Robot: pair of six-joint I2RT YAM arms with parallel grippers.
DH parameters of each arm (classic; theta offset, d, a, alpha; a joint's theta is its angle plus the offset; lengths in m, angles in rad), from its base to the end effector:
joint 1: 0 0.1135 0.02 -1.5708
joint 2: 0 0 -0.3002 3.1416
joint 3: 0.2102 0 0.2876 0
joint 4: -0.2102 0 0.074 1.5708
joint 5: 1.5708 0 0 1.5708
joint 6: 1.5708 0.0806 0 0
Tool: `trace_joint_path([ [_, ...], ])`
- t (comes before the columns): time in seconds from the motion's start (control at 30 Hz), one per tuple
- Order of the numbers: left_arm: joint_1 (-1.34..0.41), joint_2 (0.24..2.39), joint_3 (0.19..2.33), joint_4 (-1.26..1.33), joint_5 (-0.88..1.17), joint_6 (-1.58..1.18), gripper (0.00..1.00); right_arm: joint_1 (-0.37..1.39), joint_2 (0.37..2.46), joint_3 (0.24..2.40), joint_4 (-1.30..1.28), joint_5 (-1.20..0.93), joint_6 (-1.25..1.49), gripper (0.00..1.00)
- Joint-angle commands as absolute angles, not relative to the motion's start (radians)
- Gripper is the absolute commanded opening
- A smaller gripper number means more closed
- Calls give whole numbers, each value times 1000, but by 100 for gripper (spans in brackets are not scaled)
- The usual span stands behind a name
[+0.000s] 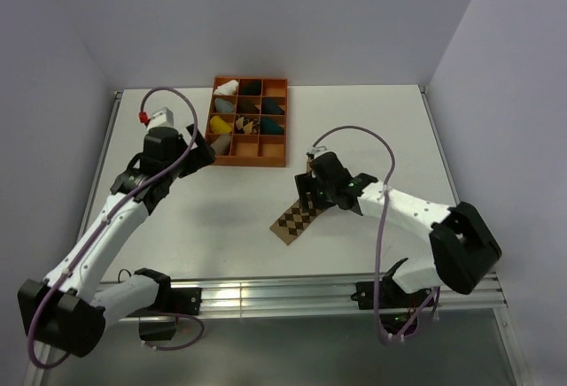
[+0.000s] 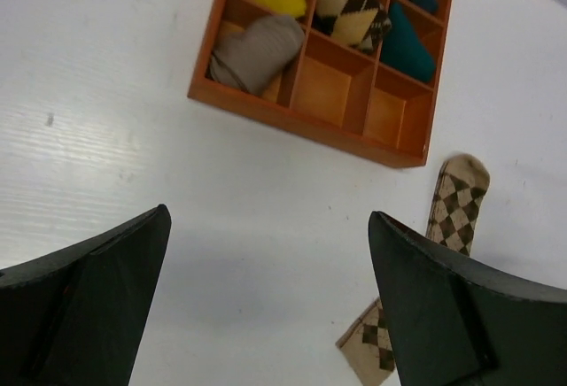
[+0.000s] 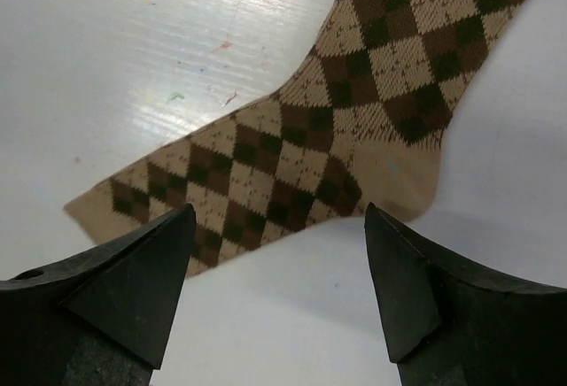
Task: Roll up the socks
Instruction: Move the sock to the center of the board.
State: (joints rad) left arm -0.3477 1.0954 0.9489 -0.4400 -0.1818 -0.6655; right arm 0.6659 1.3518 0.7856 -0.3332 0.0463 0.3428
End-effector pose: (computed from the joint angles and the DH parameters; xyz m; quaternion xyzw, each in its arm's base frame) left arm 0.2845 -0.0876 0.3139 -0.1812 0.8598 -0.1584 0.4503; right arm 0.2543 0.1950 0.1853 -0.1443 0.9329 0.1400 0.2989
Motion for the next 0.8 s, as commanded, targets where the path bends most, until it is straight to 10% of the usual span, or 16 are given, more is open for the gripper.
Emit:
trace_joint_path([
  [0.0,-328,974,916,-433,-260,-597,99,690,1449,853,-290,133,330,84],
  [0.47,-239,968,847,-391,-224,-583,99,701,1743,1035,-301,247,331,82],
  [0.77,-210,979,835,-384,-167,-592,99,782,1545,1026,-316,224,287,82],
])
